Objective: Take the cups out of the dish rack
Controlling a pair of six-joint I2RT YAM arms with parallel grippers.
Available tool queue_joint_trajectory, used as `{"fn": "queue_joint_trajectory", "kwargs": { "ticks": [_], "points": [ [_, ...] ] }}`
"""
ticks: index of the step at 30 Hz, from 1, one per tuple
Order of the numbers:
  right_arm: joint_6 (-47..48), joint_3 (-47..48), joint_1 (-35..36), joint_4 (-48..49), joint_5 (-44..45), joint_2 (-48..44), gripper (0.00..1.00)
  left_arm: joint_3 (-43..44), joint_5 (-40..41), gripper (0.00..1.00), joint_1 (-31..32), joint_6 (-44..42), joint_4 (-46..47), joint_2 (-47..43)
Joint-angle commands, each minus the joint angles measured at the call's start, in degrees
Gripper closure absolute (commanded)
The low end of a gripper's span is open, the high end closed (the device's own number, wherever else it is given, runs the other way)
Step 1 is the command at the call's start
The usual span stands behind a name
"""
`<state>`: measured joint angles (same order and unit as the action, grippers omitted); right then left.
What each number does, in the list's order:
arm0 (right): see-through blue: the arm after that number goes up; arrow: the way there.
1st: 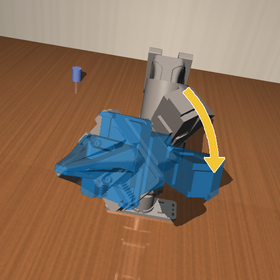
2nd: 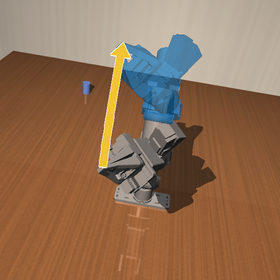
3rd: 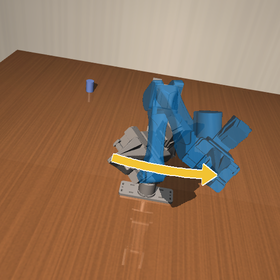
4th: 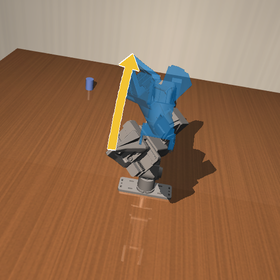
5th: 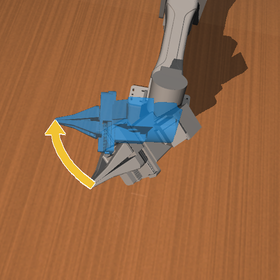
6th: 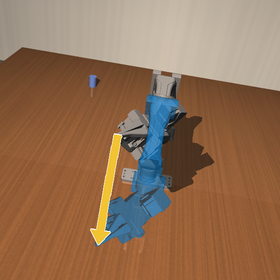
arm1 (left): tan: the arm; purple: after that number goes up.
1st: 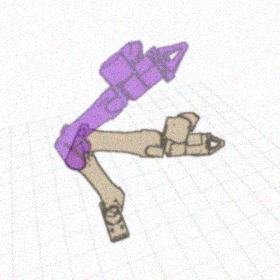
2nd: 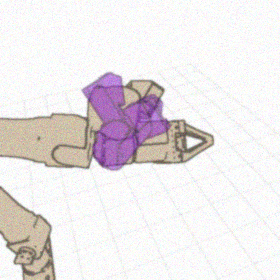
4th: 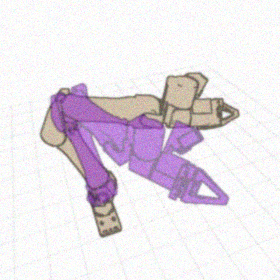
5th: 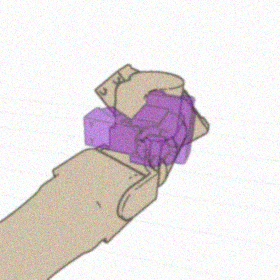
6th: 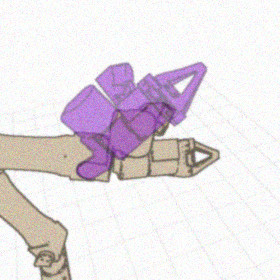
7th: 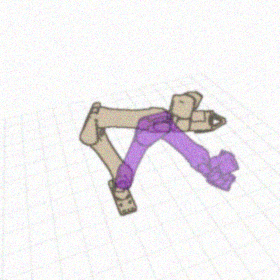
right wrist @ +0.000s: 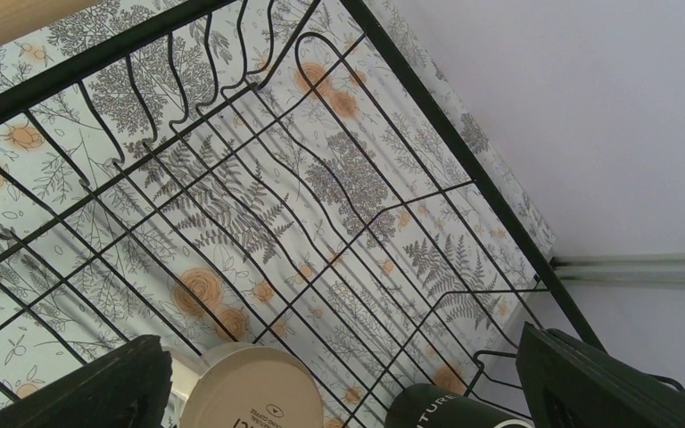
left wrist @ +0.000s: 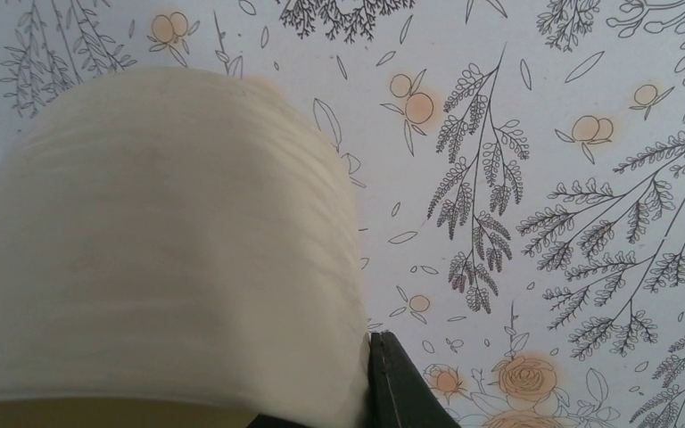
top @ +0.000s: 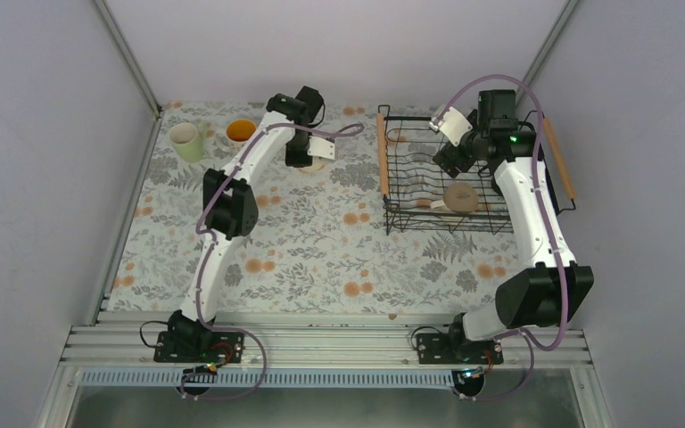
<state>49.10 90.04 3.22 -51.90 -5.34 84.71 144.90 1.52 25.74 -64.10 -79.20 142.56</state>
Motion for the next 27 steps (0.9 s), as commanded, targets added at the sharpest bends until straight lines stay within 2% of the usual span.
{"fn": "queue_joint_trajectory", "kwargs": {
  "ticks": [1,13,18,19,22,23,24,27],
  "points": [
    [0.4,-0.9,-0.5,1.7,-1.2,-1.5,0.00,-0.2,1.8,0.98,0.5,-1.1,1.5,-0.1],
    [0.0,-2.0,-0.6,2.1,-1.9,-1.5,0.00,3.1,8.2,0.98,0.7,-0.5,4.0,5.1],
    [-0.6,-2.1,-0.5,2.4,-2.7,-1.1,0.00,3.4,7.5,0.98,0.7,-0.4,3.6,5.5],
    [-0.7,-2.1,-0.6,2.3,-2.7,-1.0,0.00,3.5,7.6,0.94,0.7,-0.2,3.9,5.3],
    [-0.8,-2.0,-0.5,2.3,-2.9,-0.6,0.00,3.5,8.2,0.62,0.6,0.1,4.0,4.9],
    [-0.9,-1.9,-0.5,2.3,-3.0,-0.5,0.00,3.4,8.4,0.53,0.6,0.0,4.0,4.7],
    [-1.0,-1.8,-0.6,2.3,-3.2,-0.4,0.00,3.4,8.5,0.47,0.5,0.1,4.1,4.5],
    [-1.3,-1.3,-0.5,2.0,-3.5,-0.1,0.00,3.5,9.9,0.38,0.5,0.2,5.0,4.1]
  ]
}}
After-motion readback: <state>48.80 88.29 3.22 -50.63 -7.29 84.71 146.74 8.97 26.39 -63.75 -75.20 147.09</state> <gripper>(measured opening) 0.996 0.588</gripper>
